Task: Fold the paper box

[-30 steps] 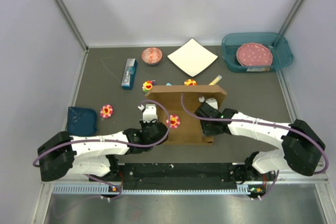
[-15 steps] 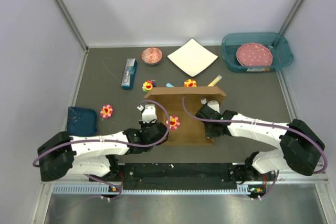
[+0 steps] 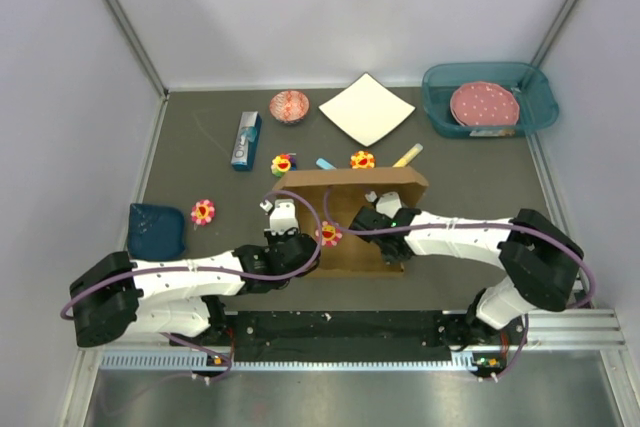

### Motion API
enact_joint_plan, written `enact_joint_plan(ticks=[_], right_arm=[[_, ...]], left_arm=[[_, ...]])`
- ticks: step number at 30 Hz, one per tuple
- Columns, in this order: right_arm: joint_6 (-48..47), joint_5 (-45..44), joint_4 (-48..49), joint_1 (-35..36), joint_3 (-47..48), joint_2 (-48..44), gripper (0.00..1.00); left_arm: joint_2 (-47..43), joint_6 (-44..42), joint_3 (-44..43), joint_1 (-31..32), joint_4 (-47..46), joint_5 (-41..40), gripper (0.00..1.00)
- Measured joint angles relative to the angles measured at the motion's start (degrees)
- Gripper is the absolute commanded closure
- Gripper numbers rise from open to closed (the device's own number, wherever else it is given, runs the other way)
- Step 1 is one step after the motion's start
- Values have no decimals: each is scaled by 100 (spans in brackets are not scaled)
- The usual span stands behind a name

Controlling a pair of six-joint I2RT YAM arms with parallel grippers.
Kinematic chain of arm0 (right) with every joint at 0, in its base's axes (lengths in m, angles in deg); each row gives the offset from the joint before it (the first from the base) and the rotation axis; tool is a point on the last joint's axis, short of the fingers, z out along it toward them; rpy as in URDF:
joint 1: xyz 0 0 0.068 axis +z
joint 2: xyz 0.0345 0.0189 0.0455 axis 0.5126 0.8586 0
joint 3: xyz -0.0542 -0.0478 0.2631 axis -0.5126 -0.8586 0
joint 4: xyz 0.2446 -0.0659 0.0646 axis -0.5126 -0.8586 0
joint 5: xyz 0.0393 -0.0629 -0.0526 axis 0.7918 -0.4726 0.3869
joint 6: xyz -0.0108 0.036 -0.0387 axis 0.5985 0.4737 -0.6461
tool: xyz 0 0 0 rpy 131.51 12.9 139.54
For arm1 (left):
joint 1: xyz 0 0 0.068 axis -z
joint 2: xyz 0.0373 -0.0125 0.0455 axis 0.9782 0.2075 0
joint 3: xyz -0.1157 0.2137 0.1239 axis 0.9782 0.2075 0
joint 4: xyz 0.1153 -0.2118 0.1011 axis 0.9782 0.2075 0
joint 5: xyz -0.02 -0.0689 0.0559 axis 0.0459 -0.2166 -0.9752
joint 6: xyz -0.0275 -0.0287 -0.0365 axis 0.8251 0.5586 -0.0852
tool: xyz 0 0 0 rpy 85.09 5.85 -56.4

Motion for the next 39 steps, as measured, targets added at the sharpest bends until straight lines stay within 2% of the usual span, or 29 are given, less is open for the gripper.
enact_joint_plan(ticks=[2, 3, 4, 7, 10, 21, 30, 33, 39], right_arm=[[57, -28, -4, 2, -9, -83, 99], [81, -31, 17, 2, -42, -120, 92], [105, -28, 35, 0, -74, -173, 79], [146, 4, 74, -42, -164, -339, 59], [116, 63, 52, -105, -186, -592, 52], [-9, 166, -42, -643, 101, -957, 49], [-219, 221, 140, -861, 334, -538, 49], [-308, 254, 286, -918, 439, -243, 52], [-472, 295, 492, -1093, 459, 184, 63]], left_arm=[[0, 0, 11, 0, -2, 0, 100], [0, 0, 15, 0, -4, -2, 100], [0, 0, 15, 0, -7, 0, 100], [0, -2, 17, 0, -7, -4, 100], [0, -2, 17, 0, -44, 0, 100], [0, -2, 17, 0, -44, -4, 100], [0, -2, 17, 0, -44, 33, 100], [0, -2, 17, 0, -44, 35, 100], [0, -2, 20, 0, -46, 35, 100]])
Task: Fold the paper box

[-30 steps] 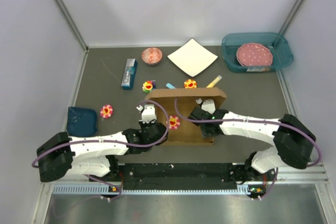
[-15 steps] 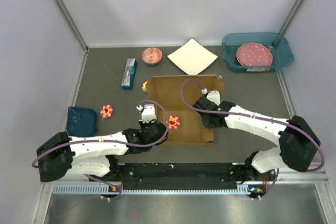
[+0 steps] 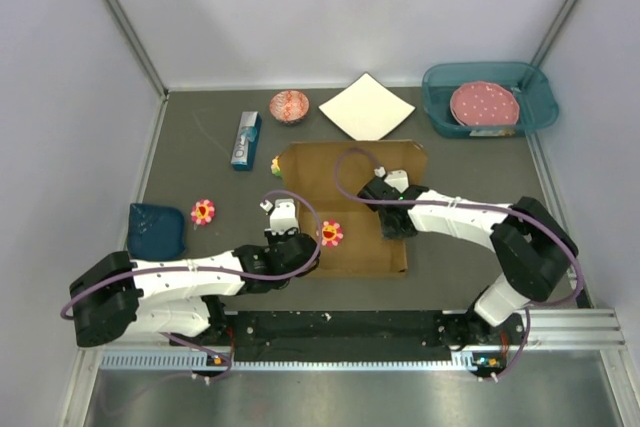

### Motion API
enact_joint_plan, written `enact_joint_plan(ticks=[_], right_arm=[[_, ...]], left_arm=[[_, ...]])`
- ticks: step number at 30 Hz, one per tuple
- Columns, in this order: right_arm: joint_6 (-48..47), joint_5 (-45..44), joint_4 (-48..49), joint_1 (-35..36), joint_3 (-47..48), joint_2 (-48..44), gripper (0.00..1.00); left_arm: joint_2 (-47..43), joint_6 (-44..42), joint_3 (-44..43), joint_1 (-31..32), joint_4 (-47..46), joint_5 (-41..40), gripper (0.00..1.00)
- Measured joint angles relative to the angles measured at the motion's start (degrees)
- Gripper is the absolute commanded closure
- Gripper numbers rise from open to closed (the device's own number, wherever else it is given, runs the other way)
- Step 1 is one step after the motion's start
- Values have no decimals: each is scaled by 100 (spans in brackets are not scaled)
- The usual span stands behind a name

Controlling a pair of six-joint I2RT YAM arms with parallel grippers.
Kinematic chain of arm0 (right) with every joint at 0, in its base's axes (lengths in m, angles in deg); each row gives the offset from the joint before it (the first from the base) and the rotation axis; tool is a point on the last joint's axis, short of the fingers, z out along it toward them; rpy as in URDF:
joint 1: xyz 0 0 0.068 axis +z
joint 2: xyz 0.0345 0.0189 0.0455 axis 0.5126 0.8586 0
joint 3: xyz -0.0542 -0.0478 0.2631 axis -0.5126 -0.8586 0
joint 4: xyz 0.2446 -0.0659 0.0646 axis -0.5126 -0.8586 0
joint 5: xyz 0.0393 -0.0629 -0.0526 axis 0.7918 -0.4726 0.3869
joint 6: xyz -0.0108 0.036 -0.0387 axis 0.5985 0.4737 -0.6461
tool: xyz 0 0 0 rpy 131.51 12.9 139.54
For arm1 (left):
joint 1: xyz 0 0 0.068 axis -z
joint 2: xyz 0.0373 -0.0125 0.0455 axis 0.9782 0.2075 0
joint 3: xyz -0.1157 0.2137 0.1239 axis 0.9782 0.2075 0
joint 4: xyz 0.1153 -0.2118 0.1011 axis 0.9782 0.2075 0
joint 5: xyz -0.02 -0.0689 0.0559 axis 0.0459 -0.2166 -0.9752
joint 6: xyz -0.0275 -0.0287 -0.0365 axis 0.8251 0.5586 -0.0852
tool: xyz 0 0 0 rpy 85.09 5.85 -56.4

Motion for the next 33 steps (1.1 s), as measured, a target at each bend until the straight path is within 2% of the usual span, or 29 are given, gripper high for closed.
enact_joint_plan(ticks=[5, 12, 14, 16, 18, 32, 33], right_arm=[[-76, -9, 120, -44, 0, 247, 65], [-120, -74, 199, -50, 0, 299, 81], [-118, -94, 240, -66, 2, 326, 82], [-122, -120, 247, -81, 28, 365, 87], [-131, -157, 260, -85, 76, 428, 100], [-114, -328, 356, -98, 98, 531, 100], [-109, -326, 358, -98, 96, 525, 94]], left_arm=[[0, 0, 0, 0, -20, 2, 100], [0, -7, 0, 0, -37, 24, 100], [2, -7, 0, 0, -37, 33, 100], [2, -7, 0, 0, -39, 37, 100], [2, -7, 0, 0, -39, 35, 100], [20, -24, 2, 0, -72, 24, 100], [28, -33, 2, 0, -81, 20, 100]])
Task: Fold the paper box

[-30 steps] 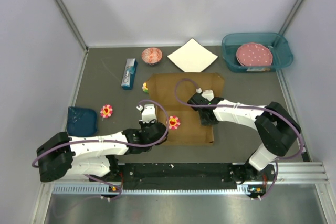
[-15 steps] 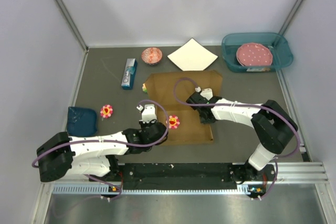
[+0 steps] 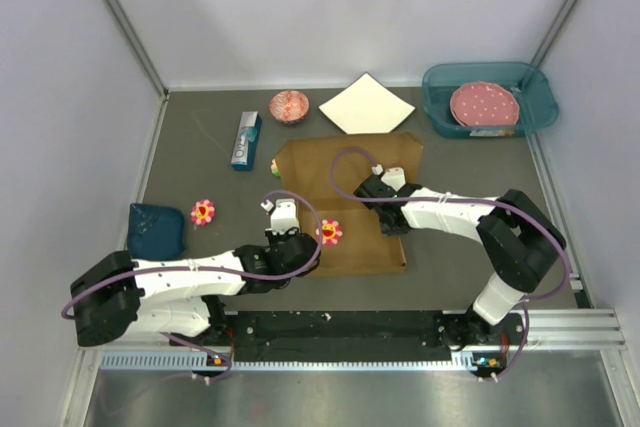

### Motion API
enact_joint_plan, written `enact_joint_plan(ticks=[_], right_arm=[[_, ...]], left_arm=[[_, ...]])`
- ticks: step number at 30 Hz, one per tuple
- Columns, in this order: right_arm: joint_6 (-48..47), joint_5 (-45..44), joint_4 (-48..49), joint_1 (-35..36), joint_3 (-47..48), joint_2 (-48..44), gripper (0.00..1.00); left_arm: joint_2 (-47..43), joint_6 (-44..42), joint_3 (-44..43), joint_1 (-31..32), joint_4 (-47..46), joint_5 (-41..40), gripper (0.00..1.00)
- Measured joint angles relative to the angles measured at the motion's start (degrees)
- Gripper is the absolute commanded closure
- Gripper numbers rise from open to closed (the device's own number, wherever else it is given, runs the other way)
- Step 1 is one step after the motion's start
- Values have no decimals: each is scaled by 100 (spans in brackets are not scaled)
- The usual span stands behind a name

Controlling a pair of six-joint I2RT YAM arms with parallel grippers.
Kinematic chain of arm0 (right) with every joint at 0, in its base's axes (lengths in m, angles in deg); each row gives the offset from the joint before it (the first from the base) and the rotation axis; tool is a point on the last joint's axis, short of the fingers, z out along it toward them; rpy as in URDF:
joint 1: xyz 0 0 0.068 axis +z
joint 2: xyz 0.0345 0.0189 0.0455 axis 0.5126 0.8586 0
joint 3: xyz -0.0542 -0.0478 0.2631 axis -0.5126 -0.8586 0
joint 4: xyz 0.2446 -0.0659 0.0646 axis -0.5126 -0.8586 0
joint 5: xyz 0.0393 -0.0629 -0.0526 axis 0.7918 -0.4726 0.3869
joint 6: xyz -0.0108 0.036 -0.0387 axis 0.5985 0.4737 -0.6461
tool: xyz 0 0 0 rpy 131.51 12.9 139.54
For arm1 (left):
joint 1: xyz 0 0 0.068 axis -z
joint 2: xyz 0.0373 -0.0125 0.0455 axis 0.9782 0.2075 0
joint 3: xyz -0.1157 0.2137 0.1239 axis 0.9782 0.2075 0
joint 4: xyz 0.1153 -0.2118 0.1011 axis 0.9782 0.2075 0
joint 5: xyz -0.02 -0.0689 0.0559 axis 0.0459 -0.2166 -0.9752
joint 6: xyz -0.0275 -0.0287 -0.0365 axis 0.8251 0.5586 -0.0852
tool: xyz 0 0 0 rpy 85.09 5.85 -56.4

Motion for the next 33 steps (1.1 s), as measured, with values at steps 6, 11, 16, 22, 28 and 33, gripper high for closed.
enact_joint_plan(ticks=[6, 11, 16, 22, 28, 33], right_arm=[[-31, -50, -52, -13, 0, -33, 61], [-74, -114, -195, -74, 11, -87, 54], [-72, -101, -262, -94, 31, -122, 53], [-42, 35, -267, -203, 94, -260, 52], [-31, 181, -219, -409, 129, -415, 57], [-57, 219, -197, -472, 131, -361, 64]], left_arm=[[13, -37, 0, -7, -39, -31, 100], [13, -52, 22, -7, -70, -48, 100], [13, -52, 24, -7, -76, -50, 100], [13, -72, 24, -4, -111, 26, 100], [13, -76, 24, -4, -114, 28, 100], [13, -83, 24, -4, -116, 28, 100]])
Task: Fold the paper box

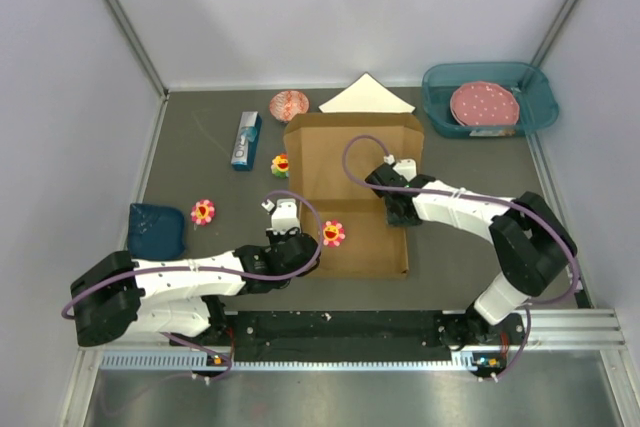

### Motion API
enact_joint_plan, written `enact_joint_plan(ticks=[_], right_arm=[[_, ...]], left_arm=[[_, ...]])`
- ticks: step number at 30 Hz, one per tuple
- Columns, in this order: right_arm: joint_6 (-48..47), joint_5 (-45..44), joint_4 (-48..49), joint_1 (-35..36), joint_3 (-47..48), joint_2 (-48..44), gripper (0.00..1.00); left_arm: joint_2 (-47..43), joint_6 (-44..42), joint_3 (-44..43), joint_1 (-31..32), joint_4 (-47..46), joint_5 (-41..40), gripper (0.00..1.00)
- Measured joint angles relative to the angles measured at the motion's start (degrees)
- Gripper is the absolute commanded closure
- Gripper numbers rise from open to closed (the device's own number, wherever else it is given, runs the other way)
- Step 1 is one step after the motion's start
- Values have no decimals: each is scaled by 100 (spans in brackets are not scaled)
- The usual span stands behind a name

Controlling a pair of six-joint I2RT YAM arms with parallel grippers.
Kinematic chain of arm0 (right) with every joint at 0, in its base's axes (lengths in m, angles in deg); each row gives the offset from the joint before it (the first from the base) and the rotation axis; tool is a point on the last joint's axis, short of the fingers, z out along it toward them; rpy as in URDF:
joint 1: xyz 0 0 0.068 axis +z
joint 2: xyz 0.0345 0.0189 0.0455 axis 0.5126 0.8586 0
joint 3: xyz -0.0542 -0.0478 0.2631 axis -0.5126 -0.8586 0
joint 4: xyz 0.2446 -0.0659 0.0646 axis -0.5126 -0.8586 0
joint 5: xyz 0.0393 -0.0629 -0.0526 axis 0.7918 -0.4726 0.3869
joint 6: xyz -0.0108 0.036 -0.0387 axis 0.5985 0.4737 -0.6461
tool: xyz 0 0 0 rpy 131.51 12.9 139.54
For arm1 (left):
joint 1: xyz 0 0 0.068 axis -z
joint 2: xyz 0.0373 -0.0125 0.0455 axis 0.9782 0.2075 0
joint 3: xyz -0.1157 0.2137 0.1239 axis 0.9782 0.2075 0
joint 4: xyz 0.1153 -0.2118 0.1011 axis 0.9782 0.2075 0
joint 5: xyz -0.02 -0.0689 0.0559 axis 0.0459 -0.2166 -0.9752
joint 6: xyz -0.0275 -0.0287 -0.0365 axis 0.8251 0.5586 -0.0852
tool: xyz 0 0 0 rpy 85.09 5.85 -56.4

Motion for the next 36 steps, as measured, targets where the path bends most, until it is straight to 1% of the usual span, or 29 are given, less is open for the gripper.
enact_joint_plan(ticks=[2, 4, 7, 8, 11, 24, 25, 26, 27, 28, 30, 31, 34, 36], right_arm=[[-17, 4, 22, -2, -4, 90, 68], [-20, 13, 52, -7, -11, 192, 70], [-26, 22, 118, -7, -11, 299, 76], [-26, 24, 149, -7, -11, 332, 83], [-66, 20, 216, -4, -11, 374, 100], [22, -55, 398, -22, -66, 378, 100], [31, -57, 420, -22, -83, 372, 99], [35, -52, 428, -22, -94, 354, 95], [42, -48, 431, -22, -96, 348, 90], [42, -42, 439, -22, -105, 328, 81], [37, -22, 485, -24, -170, 258, 72], [20, -26, 472, -24, -203, 219, 65], [-26, 0, 328, -24, -247, 48, 57], [-55, 24, 247, -26, -247, -85, 55]], left_arm=[[0, -2, 0, 0, 0, 0, 100], [0, -11, 0, 0, -4, 4, 100], [0, -17, 0, 0, -15, 22, 100], [0, -17, 0, 0, -20, 28, 100], [0, -17, 0, 0, -31, 44, 100], [4, -17, 0, 0, -46, 57, 100], [13, -17, 0, 0, -50, 55, 100], [22, -20, 0, 0, -57, 48, 100], [26, -22, 0, 0, -61, 37, 100], [28, -22, 0, 0, -63, 37, 100], [28, -24, 0, 0, -68, 35, 100], [28, -26, 0, 0, -79, 35, 100], [28, -35, 0, 0, -85, 37, 100], [28, -35, 0, 0, -85, 37, 100]])
